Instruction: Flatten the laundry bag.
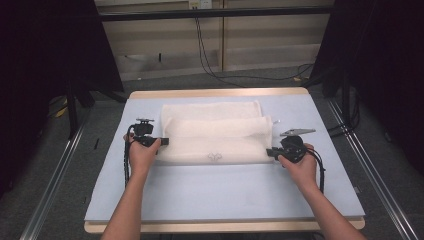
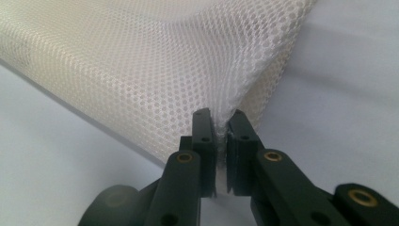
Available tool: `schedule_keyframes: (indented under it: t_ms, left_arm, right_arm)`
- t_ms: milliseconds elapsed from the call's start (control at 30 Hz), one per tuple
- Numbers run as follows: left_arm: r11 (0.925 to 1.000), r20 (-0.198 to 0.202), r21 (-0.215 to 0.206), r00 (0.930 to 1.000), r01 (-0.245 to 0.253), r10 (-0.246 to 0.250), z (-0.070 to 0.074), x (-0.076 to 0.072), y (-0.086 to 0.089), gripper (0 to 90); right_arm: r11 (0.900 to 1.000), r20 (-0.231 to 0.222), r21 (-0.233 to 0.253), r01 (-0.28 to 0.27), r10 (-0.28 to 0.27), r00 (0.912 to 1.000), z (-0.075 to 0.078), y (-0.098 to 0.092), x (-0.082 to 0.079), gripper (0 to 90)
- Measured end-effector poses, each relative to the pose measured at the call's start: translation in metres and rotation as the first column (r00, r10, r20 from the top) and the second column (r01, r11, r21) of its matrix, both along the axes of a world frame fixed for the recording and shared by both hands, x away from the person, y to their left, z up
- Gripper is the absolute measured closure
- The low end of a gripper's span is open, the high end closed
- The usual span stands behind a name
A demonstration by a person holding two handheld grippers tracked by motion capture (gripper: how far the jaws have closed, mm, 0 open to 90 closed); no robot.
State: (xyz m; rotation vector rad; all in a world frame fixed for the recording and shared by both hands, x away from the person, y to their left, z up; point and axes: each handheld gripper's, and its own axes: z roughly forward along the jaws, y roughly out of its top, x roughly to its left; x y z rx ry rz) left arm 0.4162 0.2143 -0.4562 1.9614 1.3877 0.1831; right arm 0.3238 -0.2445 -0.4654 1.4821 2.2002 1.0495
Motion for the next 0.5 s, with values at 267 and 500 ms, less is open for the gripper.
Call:
schedule_keyframes:
  t_ms: [267,500]
  left_arm:
    - [0.9974,0.038,-0.037,0.9973,-0.061,0.063,0.008,0.0,0.008,58.5]
    - [0.9944,0.038,-0.072,0.996,-0.077,0.08,0.006,0.009,0.007,60.1]
  right_arm:
    - [0.999,0.018,0.036,0.031,-0.032,0.9993,0.005,-0.005,0.004,67.2]
    - [0.996,0.026,0.063,0.066,-0.068,0.9974,0.008,-0.005,0.017,61.8]
